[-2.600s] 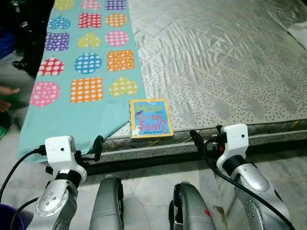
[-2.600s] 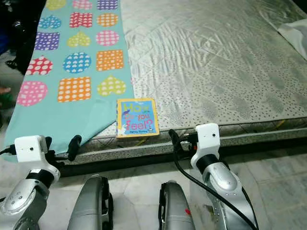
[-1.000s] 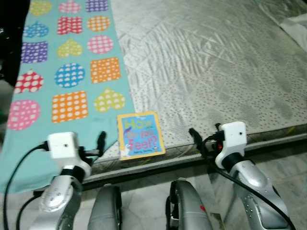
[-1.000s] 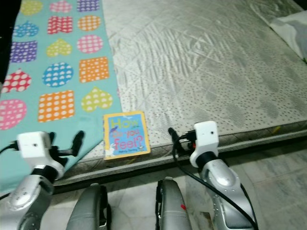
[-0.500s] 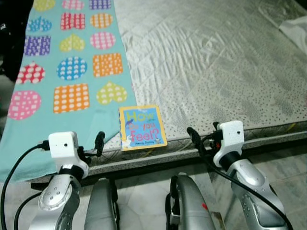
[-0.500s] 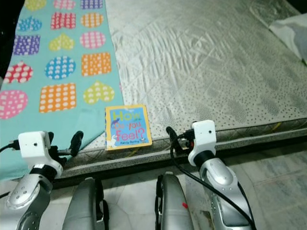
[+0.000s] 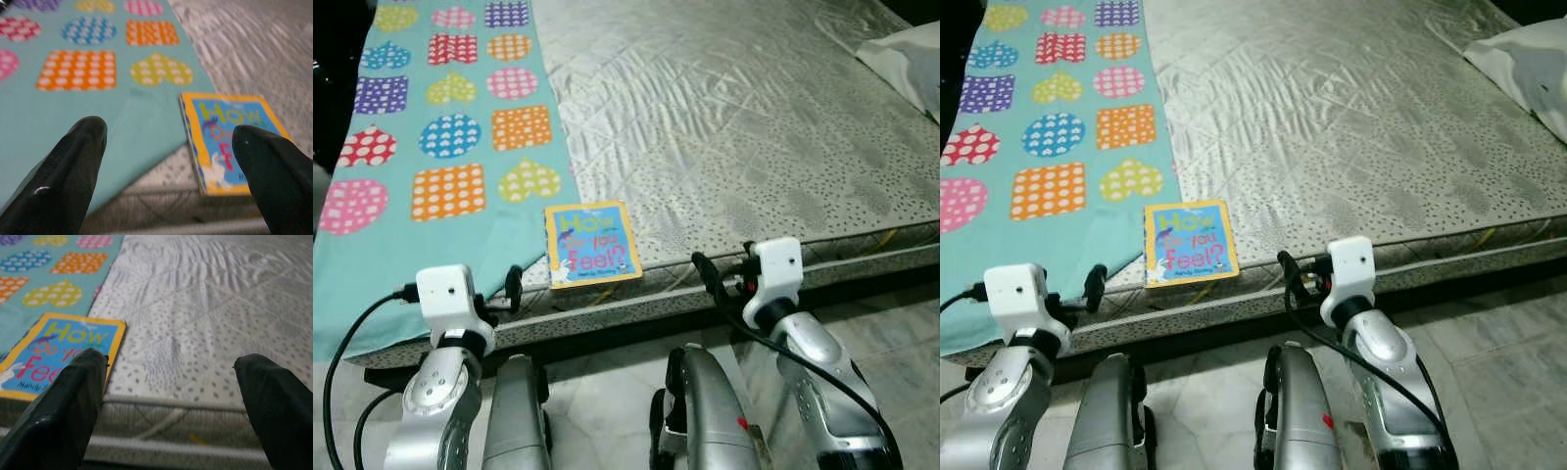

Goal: Clean up the room

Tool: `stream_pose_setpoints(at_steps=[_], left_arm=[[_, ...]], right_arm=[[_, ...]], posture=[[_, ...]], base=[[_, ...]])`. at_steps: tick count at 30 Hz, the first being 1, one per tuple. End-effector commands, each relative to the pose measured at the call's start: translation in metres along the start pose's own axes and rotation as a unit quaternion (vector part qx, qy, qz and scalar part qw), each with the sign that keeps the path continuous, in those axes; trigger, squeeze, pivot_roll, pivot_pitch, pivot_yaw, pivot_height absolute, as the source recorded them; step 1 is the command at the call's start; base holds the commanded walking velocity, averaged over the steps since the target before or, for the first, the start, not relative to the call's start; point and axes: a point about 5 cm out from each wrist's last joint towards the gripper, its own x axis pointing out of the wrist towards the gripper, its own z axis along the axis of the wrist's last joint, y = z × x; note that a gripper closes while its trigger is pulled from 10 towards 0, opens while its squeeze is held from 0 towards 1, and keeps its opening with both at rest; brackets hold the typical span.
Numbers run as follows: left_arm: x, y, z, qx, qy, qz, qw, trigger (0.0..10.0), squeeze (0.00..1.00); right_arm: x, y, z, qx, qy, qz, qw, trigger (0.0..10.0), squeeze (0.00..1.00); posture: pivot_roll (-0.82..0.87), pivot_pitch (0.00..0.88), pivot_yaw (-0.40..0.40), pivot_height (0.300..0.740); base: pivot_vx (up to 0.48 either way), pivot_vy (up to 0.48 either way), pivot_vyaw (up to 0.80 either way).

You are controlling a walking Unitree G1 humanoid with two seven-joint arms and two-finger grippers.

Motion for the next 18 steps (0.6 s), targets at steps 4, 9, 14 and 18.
stream_pose_setpoints(at_steps=[4, 9, 14, 18], left_arm=[[0.004, 0.006, -0.003, 0.005, -0.001, 0.015, 1.0, 10.0, 0.0], [0.006, 0.006, -0.003, -0.001, -0.008, 0.019, 1.0, 10.0, 0.0], [0.011, 0.004, -0.003, -0.001, -0.013, 0.025, 1.0, 10.0, 0.0], [0.014, 0.006, 0.0, -0.002, -0.019, 0.038, 0.999, 10.0, 0.0]], right_arm=[[0.007, 0.002, 0.0, -0.007, -0.006, 0.011, 1.0, 10.0, 0.0], [0.01, 0.003, -0.001, -0.008, -0.01, 0.014, 1.0, 10.0, 0.0], [0.016, 0.006, 0.0, -0.017, -0.021, 0.022, 0.999, 10.0, 0.0], [0.02, 0.006, 0.001, -0.021, -0.028, 0.024, 0.999, 10.0, 0.0]], posture=[[-0.03, 0.114, -0.037, 0.581], [-0.03, 0.094, -0.036, 0.571], [-0.02, 0.071, -0.032, 0.536], [-0.03, 0.059, -0.026, 0.536]], base=[[0.0, 0.0, 0.0], [0.0, 0.0, 0.0], [0.0, 0.0, 0.0], [0.0, 0.0, 0.0]])
